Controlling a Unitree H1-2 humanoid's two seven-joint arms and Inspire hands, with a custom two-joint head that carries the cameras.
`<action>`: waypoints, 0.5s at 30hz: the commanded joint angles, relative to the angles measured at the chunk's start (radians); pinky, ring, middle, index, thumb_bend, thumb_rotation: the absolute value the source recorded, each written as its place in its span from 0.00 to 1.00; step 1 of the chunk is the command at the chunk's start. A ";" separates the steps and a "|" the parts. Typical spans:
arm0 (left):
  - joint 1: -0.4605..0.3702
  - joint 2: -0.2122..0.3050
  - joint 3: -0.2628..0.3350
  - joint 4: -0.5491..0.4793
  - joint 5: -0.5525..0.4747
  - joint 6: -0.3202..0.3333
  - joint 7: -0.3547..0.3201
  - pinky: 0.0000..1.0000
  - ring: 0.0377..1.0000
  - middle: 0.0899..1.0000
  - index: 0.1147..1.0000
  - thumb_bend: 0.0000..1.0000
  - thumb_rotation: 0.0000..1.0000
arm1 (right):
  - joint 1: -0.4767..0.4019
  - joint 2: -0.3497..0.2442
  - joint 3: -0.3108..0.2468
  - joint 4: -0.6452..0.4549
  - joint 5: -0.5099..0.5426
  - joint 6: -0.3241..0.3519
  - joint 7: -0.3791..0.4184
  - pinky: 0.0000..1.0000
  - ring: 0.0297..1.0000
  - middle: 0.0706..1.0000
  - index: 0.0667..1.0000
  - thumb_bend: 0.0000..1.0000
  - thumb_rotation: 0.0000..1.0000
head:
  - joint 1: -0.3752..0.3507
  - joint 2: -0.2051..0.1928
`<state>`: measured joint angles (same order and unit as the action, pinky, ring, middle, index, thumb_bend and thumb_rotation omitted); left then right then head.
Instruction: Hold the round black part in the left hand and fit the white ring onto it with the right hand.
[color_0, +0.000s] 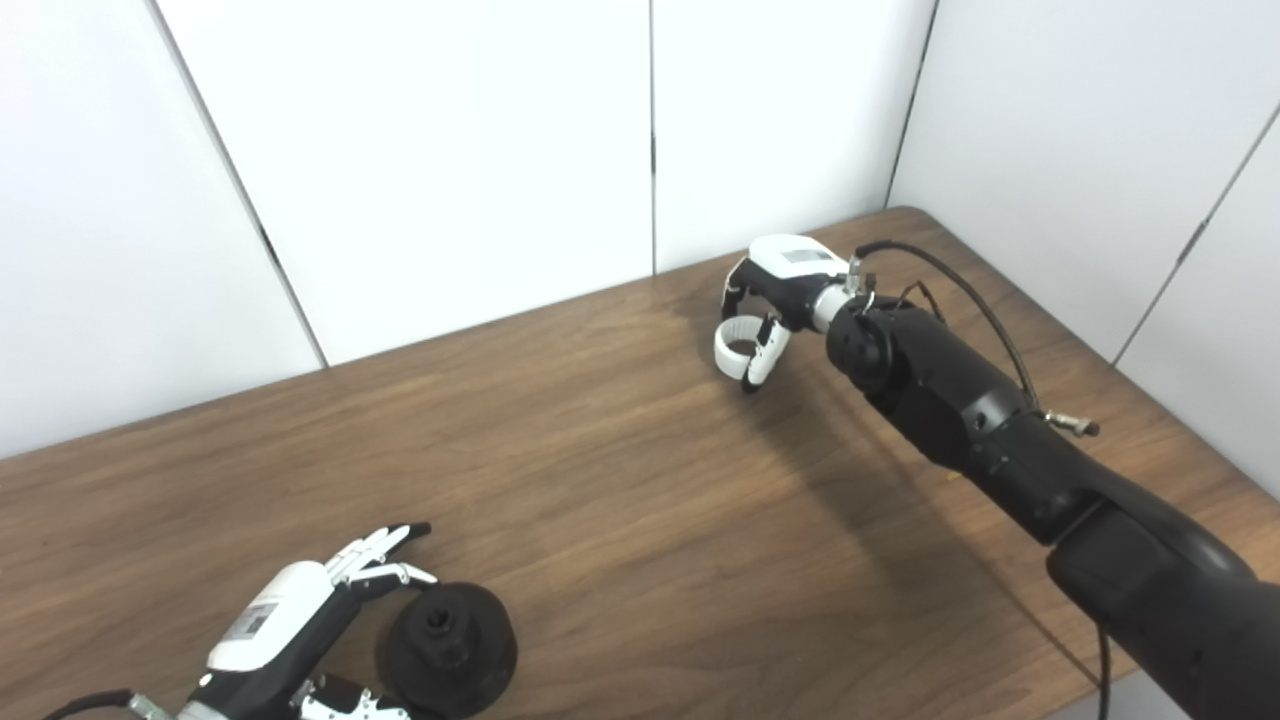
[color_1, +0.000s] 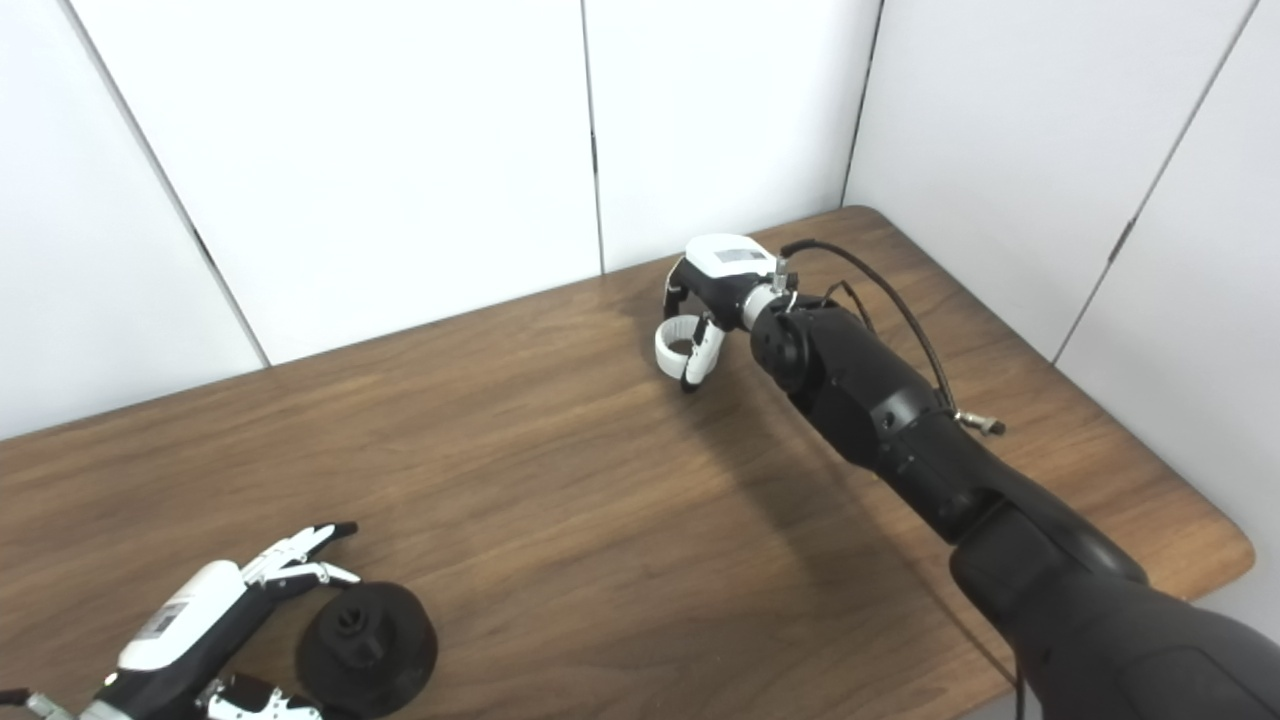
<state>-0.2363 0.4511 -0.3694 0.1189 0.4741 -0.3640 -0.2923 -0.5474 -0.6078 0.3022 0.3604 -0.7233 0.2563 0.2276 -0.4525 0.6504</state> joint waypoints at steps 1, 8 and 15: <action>0.015 0.026 -0.005 -0.010 0.026 0.032 -0.038 0.96 0.98 0.96 0.42 0.52 0.07 | -0.025 -0.034 -0.015 -0.031 -0.005 -0.028 -0.021 0.69 0.79 0.74 0.45 0.52 0.13 | -0.001 0.000; 0.019 0.025 0.000 -0.023 0.010 0.053 -0.046 0.95 0.97 0.96 0.42 0.52 0.07 | -0.013 -0.048 -0.023 -0.132 0.003 -0.033 0.023 0.72 0.81 0.76 0.45 0.52 0.13 | 0.017 0.006; 0.010 0.022 -0.002 -0.023 0.023 0.059 -0.051 0.95 0.98 0.96 0.42 0.52 0.07 | -0.005 -0.046 -0.030 -0.247 0.001 -0.037 0.058 0.75 0.80 0.76 0.44 0.52 0.13 | 0.041 0.012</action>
<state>-0.2282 0.4509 -0.3649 0.0903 0.4744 -0.3314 -0.3086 -0.5095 -0.6300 0.2933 0.1546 -0.7200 0.2342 0.2906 -0.4112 0.6627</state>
